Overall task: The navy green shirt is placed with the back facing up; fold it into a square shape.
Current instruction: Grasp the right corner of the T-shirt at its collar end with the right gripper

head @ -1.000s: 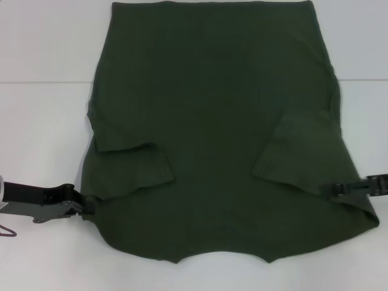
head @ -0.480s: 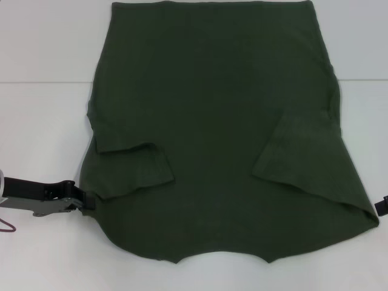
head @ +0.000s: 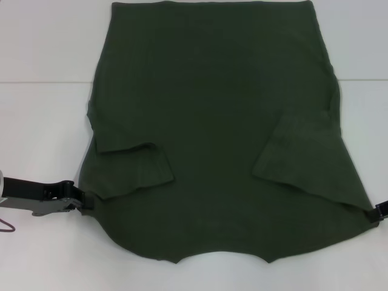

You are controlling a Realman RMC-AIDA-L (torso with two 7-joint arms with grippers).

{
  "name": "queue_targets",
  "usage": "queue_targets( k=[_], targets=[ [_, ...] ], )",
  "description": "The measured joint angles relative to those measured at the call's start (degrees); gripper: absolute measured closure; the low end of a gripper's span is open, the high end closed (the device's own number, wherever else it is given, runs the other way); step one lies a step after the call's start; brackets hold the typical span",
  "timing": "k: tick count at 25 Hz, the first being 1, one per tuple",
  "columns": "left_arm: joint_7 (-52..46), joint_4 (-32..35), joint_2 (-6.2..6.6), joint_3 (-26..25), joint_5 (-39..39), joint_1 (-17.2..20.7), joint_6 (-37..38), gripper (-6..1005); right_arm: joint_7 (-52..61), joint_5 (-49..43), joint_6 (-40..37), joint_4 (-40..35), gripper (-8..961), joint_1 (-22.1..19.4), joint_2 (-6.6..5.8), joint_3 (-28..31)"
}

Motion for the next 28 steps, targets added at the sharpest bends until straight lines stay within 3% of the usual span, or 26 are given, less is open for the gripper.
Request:
queue_targets(
  k=[11,28],
  targets=[
    [0.0,0.0,-0.07,0.0,0.0,0.1,0.0,966,-0.3,-0.2,4.2,1.8,166,0.7,1.3,-2.2],
    [0.3,0.0,-0.15,0.0,-0.1,0.0,0.1,965,0.1,-0.2,5.8,3.4,185,1.4,1.5,-3.7]
  ],
)
